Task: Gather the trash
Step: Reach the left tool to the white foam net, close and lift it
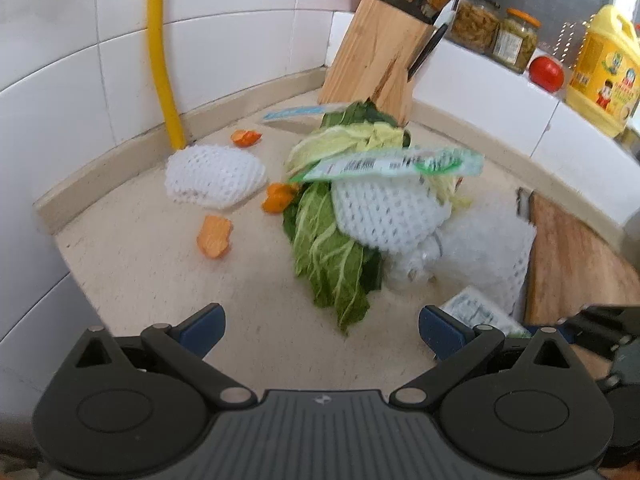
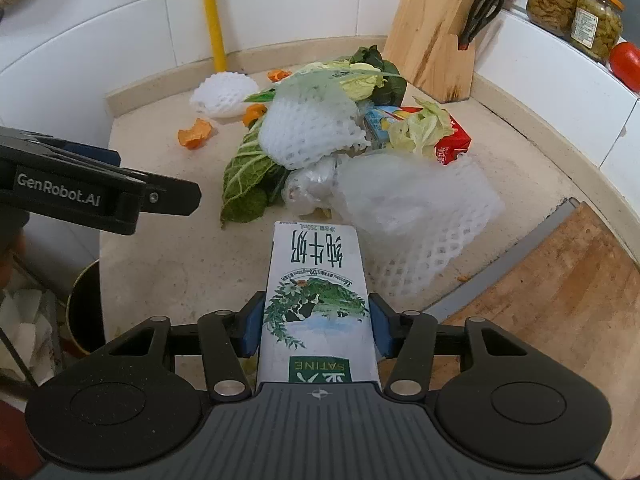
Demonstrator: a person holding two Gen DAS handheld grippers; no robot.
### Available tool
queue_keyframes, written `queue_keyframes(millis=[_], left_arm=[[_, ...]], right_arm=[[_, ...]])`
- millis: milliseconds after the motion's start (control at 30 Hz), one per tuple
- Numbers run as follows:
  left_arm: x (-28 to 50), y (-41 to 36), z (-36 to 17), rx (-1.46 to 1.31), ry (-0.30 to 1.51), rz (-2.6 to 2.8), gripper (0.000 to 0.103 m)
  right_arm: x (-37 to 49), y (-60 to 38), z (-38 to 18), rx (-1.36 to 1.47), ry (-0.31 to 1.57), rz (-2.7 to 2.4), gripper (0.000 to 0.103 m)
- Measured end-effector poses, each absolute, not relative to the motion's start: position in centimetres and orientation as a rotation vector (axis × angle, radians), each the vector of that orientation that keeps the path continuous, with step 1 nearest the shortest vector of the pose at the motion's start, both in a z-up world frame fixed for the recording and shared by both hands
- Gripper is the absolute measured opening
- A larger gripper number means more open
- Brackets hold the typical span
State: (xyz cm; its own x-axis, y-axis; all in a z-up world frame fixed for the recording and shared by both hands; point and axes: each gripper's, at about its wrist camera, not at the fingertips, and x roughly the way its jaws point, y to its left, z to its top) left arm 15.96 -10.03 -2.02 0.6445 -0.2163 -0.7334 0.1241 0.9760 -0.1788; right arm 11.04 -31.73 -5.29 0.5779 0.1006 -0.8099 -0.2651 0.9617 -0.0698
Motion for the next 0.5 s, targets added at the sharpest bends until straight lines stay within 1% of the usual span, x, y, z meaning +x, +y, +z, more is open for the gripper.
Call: queue_keyframes(millis=[100, 167, 233, 267, 333, 500], left_arm=[[17.0, -9.5, -1.2, -0.146, 0.826, -0.194, 0.099], [17.4, -9.3, -1.1, -0.129, 0.811, -0.165, 0.099], [17.8, -9.0, -1.4, -0.095, 0.801, -0.136, 0.099], [18.0, -8.8, -1.7, -0.083, 0.797, -0.124, 0.099], [18.8, -8.1, -2.3, -0.063, 0.791, -0.108, 0.099], [20.8, -6.8, -4.2, -0.025, 0.784, -0.083, 0.099]], right_arm=[[11.5, -31.5, -5.7, -0.202, 0.936, 0.221, 0.068], [11.8, -31.5, -6.0, -0.204, 0.937, 0.227, 0.068], [12.3, -31.5, -6.3, -0.19, 0.949, 0.235, 0.07], [12.4, -31.5, -6.5, -0.187, 0.952, 0.235, 0.07], [12.7, -31.5, -6.9, -0.182, 0.961, 0.241, 0.062], [12.8, -31.9, -6.9, -0.147, 0.962, 0.257, 0.06]])
